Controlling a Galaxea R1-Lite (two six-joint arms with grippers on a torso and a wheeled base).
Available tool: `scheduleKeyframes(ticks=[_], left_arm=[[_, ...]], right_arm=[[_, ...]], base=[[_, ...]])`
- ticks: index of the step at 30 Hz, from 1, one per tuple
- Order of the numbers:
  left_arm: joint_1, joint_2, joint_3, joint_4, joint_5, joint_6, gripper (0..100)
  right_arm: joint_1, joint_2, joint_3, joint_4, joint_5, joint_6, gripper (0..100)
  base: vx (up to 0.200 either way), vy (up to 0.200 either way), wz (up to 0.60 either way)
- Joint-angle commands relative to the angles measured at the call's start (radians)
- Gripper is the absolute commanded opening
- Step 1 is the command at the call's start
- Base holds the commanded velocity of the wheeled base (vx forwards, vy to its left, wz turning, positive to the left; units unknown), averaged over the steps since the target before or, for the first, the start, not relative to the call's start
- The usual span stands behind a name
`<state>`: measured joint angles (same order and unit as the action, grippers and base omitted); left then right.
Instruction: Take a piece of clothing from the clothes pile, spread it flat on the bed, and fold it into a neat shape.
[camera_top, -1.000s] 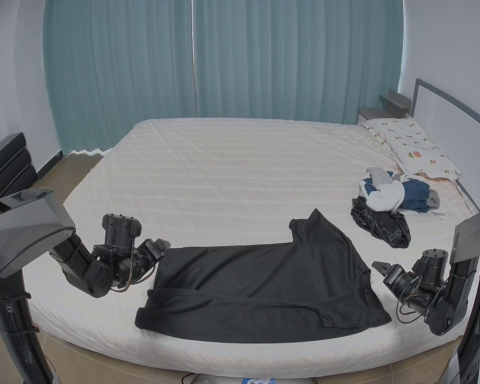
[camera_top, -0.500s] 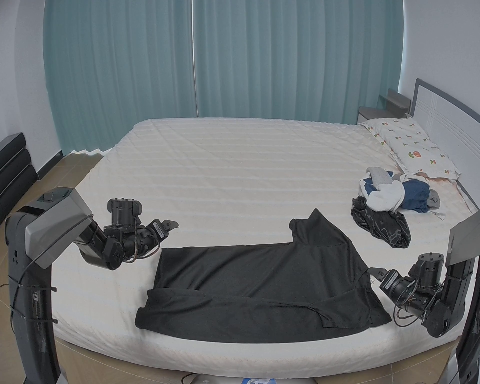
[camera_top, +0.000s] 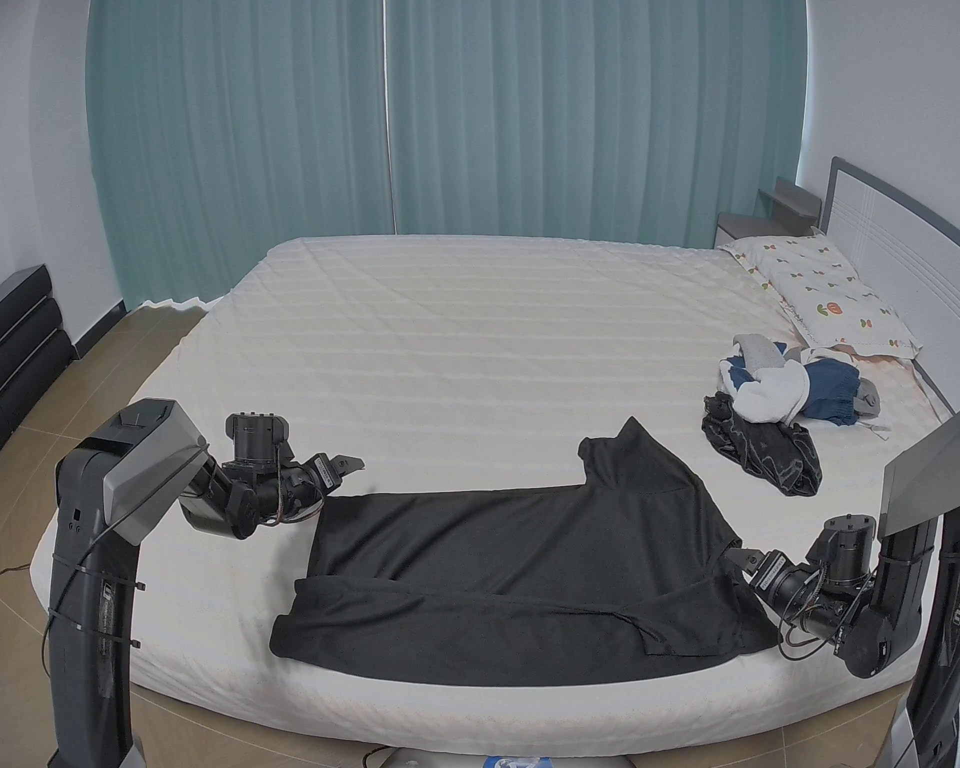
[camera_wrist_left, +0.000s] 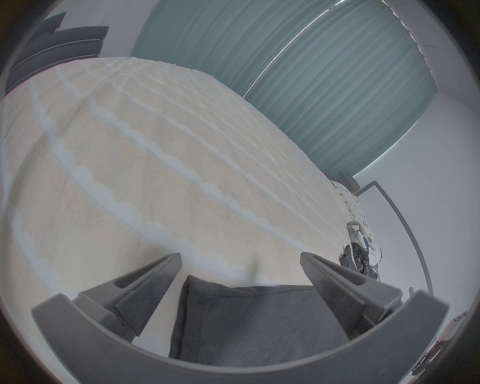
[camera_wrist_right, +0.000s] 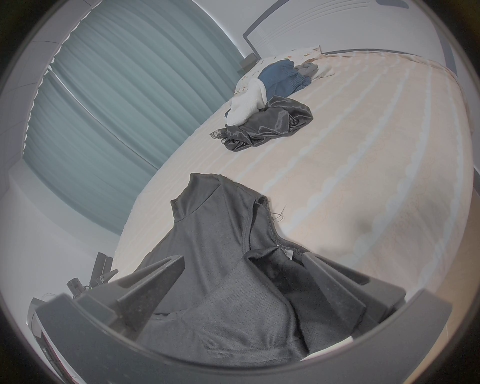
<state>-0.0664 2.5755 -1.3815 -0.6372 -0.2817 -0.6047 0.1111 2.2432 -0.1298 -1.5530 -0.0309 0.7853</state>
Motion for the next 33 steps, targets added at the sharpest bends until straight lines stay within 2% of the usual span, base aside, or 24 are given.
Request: scheduleKeyframes(ticks=[1,8,9,16,18,22,26,28,29,31,32,33], left_arm=[[0.000,0.011,-0.007,0.001,-0.004,-0.001,100],[-0.003,0.011,0.002,0.002,-0.002,-0.001,100],[-0.003,0.011,0.006,0.002,-0.002,0.000,0],[0.002,0.009,0.010,-0.001,0.029,0.002,0],[0.000,0.006,0.018,-0.002,0.041,0.000,0],[0.002,-0.011,0.047,-0.030,0.072,-0.007,0],[0.002,-0.018,0.071,-0.102,0.107,-0.033,0],[0.000,-0.017,0.070,-0.177,0.127,-0.081,0],[0.000,-0.017,0.070,-0.180,0.127,-0.084,0],[-0.004,-0.018,0.079,-0.196,0.131,-0.101,0],[-0.004,-0.018,0.081,-0.196,0.131,-0.101,0],[-0.003,-0.026,0.094,-0.197,0.134,-0.101,0]], right_arm=[[0.001,0.012,-0.004,-0.012,0.000,0.000,100],[0.001,0.013,-0.007,-0.012,0.000,0.000,100],[0.001,0.010,-0.008,-0.012,0.000,0.000,100],[-0.001,0.007,-0.105,-0.007,-0.001,-0.018,100],[-0.004,0.019,-0.162,0.011,0.009,-0.049,100],[-0.047,0.059,-0.323,0.146,0.028,-0.189,100],[-0.062,0.102,-0.484,0.235,0.046,-0.239,100],[-0.067,0.131,-0.636,0.349,0.051,-0.278,100],[-0.067,0.133,-0.643,0.356,0.051,-0.279,100],[-0.059,0.164,-0.786,0.504,0.057,-0.330,100],[-0.059,0.167,-0.800,0.516,0.060,-0.333,100],[-0.057,0.180,-0.870,0.570,0.085,-0.348,100]], base=[[0.000,0.000,0.00],[0.000,0.000,0.00],[0.000,0.000,0.00],[0.000,0.000,0.00],[0.000,0.000,0.00],[0.000,0.000,0.00],[0.000,0.000,0.00],[0.000,0.000,0.00],[0.000,0.000,0.00],[0.000,0.000,0.00],[0.000,0.000,0.00],[0.000,0.000,0.00]])
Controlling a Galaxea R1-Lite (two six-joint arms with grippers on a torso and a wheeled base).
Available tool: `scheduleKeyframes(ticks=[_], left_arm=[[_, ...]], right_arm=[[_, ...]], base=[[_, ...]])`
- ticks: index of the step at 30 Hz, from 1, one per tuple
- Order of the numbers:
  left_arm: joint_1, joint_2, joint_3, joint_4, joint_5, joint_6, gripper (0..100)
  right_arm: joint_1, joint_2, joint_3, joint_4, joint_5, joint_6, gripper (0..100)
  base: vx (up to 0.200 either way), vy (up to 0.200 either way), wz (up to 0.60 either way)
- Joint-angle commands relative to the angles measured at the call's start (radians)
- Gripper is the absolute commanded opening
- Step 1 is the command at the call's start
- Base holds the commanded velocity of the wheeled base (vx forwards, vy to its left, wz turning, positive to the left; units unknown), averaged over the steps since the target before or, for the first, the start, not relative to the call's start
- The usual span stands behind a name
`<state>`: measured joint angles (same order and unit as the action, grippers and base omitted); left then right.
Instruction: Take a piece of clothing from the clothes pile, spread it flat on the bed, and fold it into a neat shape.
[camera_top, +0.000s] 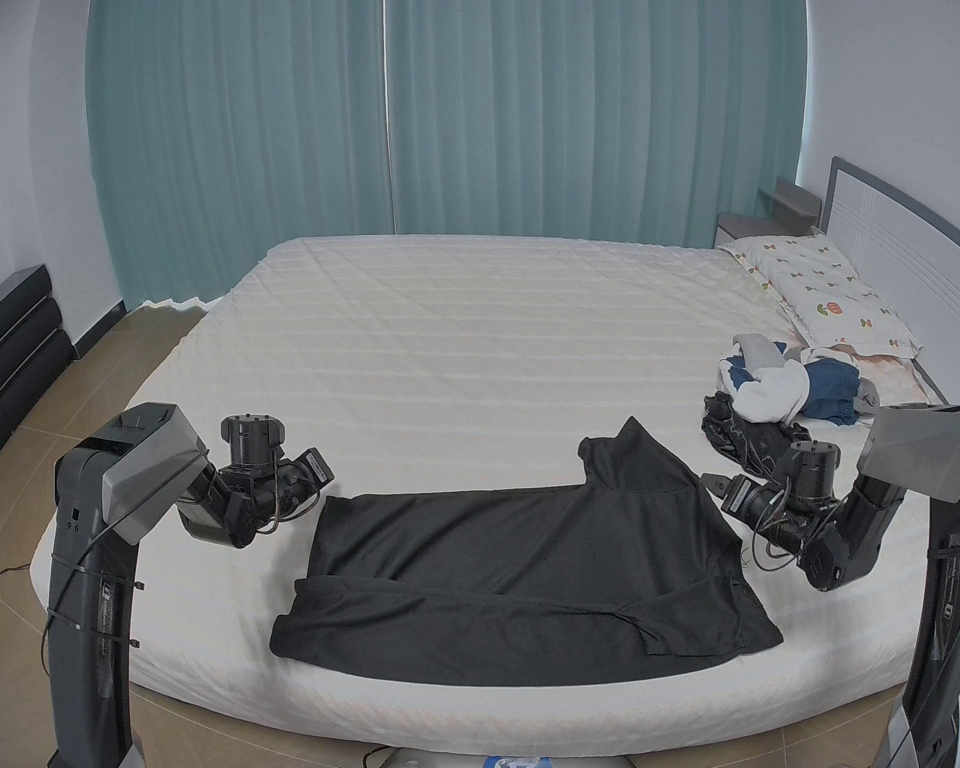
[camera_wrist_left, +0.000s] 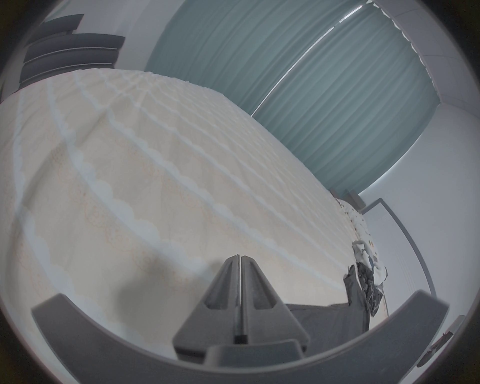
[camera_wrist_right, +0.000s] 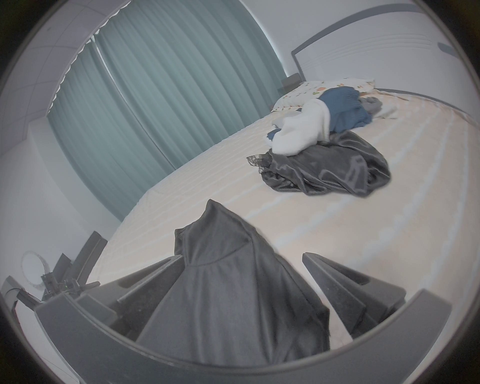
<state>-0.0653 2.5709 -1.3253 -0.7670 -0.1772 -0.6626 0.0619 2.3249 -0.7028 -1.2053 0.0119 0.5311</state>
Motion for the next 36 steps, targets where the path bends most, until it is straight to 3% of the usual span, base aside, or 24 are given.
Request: scheduleKeyframes(ticks=[1,6,11,12,29,36], left_arm=[[0.001,-0.026,0.049,-0.069,0.030,-0.043,0],[0.019,-0.026,0.067,-0.066,0.013,-0.049,0],[0.010,-0.023,0.069,-0.058,-0.045,-0.049,0],[0.010,-0.023,0.071,-0.057,-0.067,-0.049,100],[0.013,-0.001,0.058,-0.058,-0.096,-0.038,100],[0.010,-0.008,0.092,-0.067,-0.160,-0.037,100]], right_arm=[[-0.007,0.108,-0.339,0.253,0.062,-0.095,100],[-0.004,0.142,-0.509,0.405,0.085,-0.115,100],[-0.008,0.143,-0.523,0.425,0.088,-0.129,100],[-0.008,0.145,-0.523,0.423,0.086,-0.129,100],[0.009,0.194,-0.589,0.426,0.094,-0.129,100],[0.013,0.214,-0.636,0.438,0.091,-0.129,100]], base=[[0.000,0.000,0.00],[0.000,0.000,0.00],[0.000,0.000,0.00],[0.000,0.000,0.00],[0.000,0.000,0.00],[0.000,0.000,0.00]])
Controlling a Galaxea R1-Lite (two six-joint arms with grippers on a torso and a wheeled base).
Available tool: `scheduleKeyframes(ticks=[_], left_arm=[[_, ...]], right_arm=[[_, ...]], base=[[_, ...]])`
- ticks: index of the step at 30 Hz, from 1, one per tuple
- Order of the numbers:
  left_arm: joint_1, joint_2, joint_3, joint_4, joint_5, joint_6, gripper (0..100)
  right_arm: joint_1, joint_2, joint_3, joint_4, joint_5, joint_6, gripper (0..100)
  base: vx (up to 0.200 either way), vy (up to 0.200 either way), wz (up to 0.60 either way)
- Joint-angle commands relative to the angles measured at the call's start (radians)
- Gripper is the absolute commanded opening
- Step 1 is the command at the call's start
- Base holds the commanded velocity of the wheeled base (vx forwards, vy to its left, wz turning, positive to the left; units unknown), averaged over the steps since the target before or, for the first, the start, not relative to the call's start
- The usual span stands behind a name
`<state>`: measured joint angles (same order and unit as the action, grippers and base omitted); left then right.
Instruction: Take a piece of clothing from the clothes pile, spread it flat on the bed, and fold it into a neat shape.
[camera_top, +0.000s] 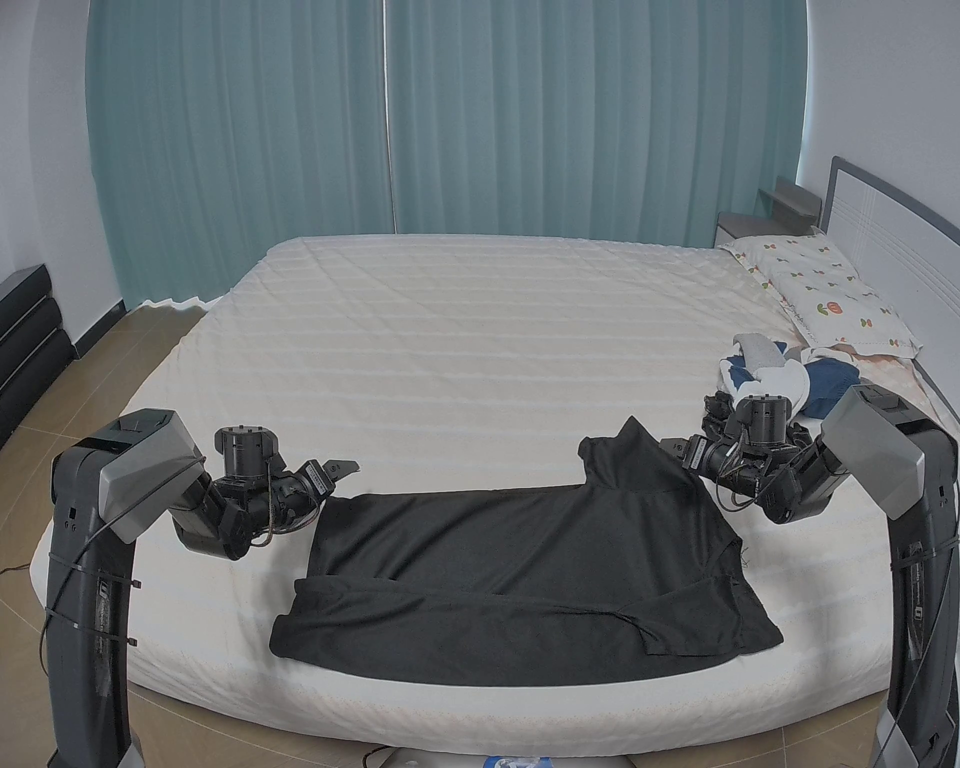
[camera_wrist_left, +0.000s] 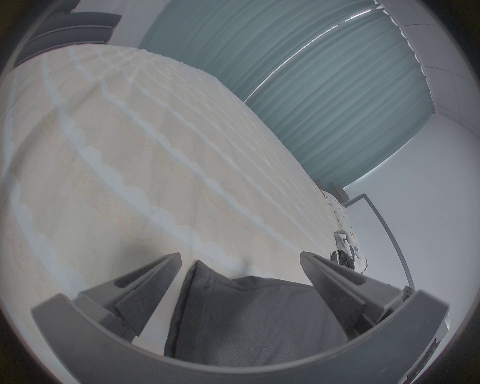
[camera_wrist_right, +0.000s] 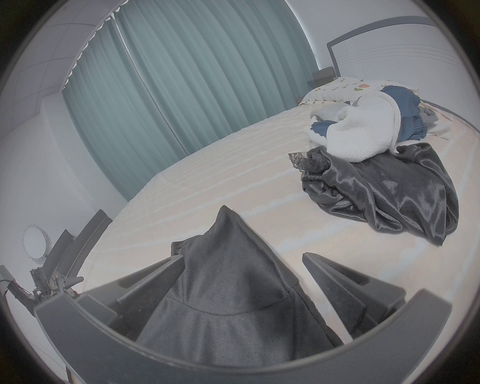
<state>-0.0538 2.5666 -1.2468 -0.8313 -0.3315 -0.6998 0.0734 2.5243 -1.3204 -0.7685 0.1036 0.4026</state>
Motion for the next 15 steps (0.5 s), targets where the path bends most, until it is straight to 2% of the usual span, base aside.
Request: scheduleKeyframes(ticks=[1,11,12,15], left_arm=[[-0.003,-0.003,0.013,-0.002,-0.009,0.003,100],[-0.020,0.006,0.006,0.001,-0.009,0.028,100],[-0.020,0.006,0.003,0.003,-0.009,0.028,0],[-0.018,0.007,0.000,0.001,-0.008,0.031,0]], right_arm=[[0.000,0.016,-0.020,0.002,-0.001,0.001,100],[0.000,0.030,-0.026,-0.002,0.001,0.001,100],[0.000,0.033,-0.028,-0.002,0.001,0.001,100],[-0.003,0.037,-0.048,0.002,-0.001,0.001,100]], base=[[0.000,0.000,0.00],[0.000,0.000,0.00],[0.000,0.000,0.00],[0.000,0.000,0.00]])
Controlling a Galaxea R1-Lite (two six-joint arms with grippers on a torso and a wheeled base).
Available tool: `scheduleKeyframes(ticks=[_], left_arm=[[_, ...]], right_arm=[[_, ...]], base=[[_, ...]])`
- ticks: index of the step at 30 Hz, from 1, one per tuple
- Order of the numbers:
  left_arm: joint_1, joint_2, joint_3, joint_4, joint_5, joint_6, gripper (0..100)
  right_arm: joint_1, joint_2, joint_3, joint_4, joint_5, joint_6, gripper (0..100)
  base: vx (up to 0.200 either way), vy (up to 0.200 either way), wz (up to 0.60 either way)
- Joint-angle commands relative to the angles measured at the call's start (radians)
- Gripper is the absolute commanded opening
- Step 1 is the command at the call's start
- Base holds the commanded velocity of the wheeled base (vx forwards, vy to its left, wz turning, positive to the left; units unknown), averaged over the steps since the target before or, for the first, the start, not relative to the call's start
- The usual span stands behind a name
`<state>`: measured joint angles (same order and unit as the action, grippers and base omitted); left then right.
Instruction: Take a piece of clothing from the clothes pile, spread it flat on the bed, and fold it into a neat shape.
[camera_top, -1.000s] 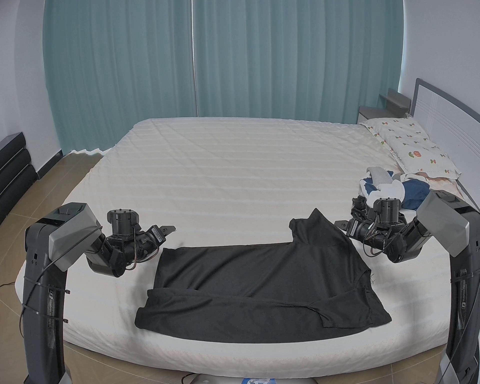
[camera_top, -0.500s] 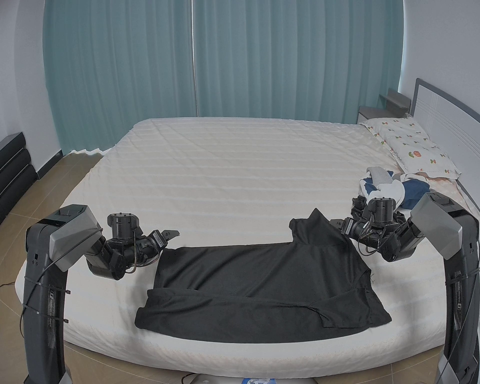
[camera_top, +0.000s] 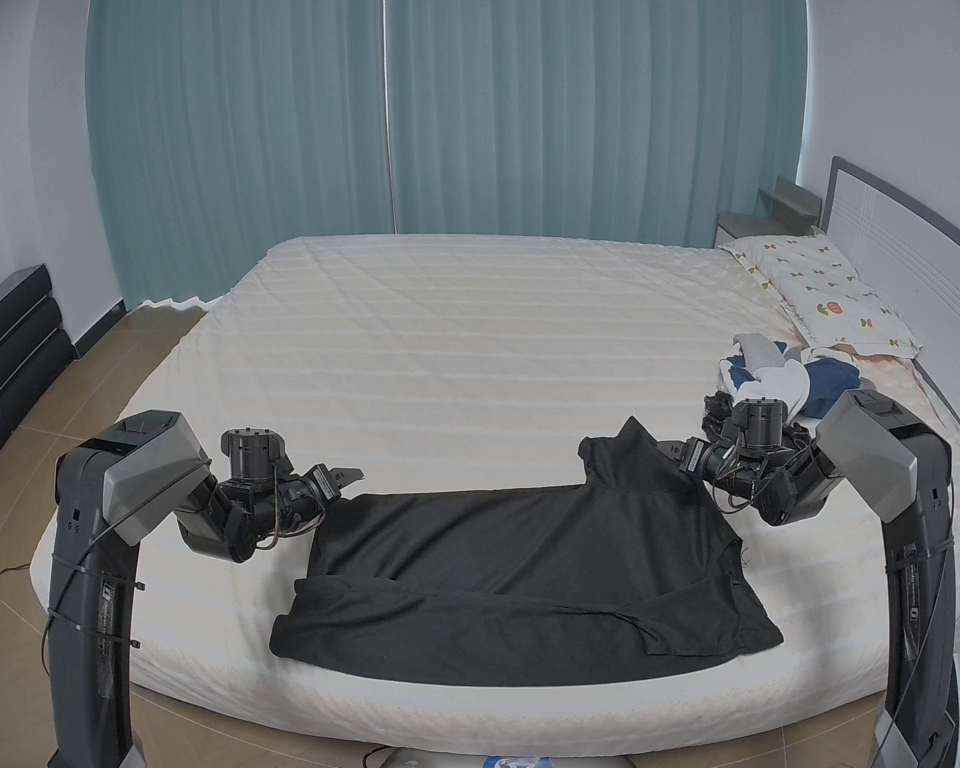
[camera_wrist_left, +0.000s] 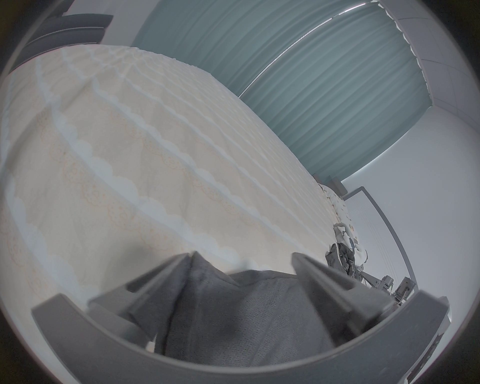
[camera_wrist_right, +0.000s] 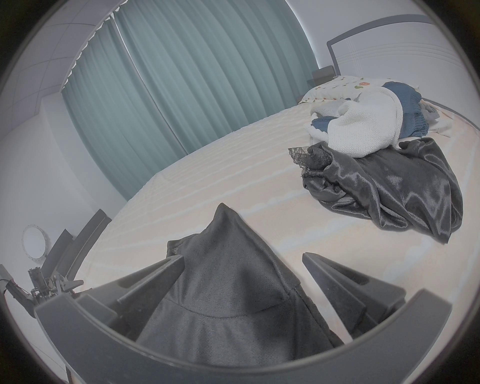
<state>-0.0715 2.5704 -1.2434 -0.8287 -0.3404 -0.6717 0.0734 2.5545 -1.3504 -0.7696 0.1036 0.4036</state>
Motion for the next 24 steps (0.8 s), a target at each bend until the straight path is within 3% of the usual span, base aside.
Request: scheduleKeyframes(ticks=[1,8,15,24], left_arm=[[-0.001,0.004,-0.002,-0.001,0.003,0.003,0],[0.001,0.011,0.007,-0.012,0.020,0.037,0],[0.004,0.011,0.018,-0.049,0.089,0.030,0],[0.006,0.005,0.036,-0.049,0.087,0.024,0]], right_arm=[[-0.004,0.006,-0.022,0.004,-0.002,-0.002,100],[-0.027,-0.007,-0.081,0.088,0.005,-0.019,100],[-0.012,0.027,-0.099,0.122,0.068,-0.049,100],[-0.012,0.115,-0.196,0.133,0.062,-0.049,100]], base=[[0.000,0.000,0.00],[0.000,0.000,0.00],[0.000,0.000,0.00],[0.000,0.000,0.00]])
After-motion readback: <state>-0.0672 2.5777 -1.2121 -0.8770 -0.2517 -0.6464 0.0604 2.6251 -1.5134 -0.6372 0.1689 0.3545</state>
